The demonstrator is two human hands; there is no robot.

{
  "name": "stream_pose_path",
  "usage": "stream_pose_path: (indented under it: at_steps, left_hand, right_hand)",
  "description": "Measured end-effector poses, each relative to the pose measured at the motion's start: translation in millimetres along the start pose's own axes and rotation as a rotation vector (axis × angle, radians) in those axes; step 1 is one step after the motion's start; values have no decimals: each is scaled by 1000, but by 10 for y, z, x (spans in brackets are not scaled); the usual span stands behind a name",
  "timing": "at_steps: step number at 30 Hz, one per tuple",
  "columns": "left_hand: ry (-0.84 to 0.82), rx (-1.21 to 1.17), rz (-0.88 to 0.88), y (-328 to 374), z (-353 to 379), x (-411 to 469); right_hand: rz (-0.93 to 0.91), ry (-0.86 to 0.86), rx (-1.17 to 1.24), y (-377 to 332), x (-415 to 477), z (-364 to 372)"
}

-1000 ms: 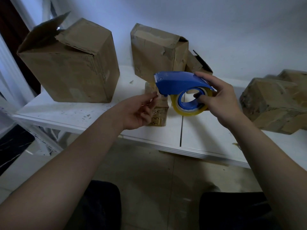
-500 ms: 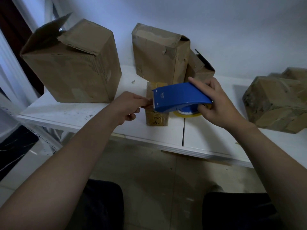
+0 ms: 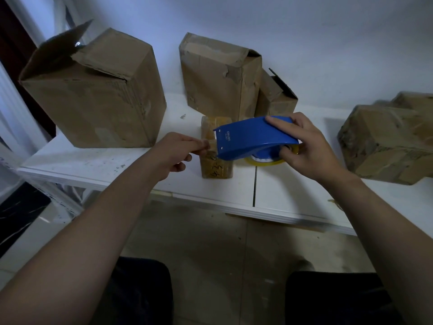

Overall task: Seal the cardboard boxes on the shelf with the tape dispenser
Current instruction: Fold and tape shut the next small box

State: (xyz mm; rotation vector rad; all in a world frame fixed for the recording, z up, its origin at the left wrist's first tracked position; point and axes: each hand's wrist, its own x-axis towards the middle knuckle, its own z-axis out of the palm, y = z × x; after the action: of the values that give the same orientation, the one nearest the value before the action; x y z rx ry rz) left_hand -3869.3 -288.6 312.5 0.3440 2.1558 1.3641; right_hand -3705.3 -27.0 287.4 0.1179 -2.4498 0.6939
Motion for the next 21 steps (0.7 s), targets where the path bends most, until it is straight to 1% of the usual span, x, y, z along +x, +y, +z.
stream_pose_path:
  at_steps: [5, 7, 11, 13, 17, 21]
  left_hand:
    - [75, 24, 12, -38, -104, 7]
    - [80, 47, 34, -87, -164, 9]
    - [59, 122, 86, -195, -143, 2]
    - [79, 144, 105, -216, -144, 3]
    - [119, 141, 136, -262, -175, 38]
    - [154, 167, 167, -334, -104, 98]
  right_hand:
    - [-19, 56, -19, 128, -78, -94]
    - [-7, 73, -38, 209, -134, -171]
    - [6, 26, -66, 304, -251, -165]
    - [2, 20, -77, 327, -281, -151]
    - [21, 64, -101, 387, -284, -175]
    - [24, 31, -123, 443, -329, -94]
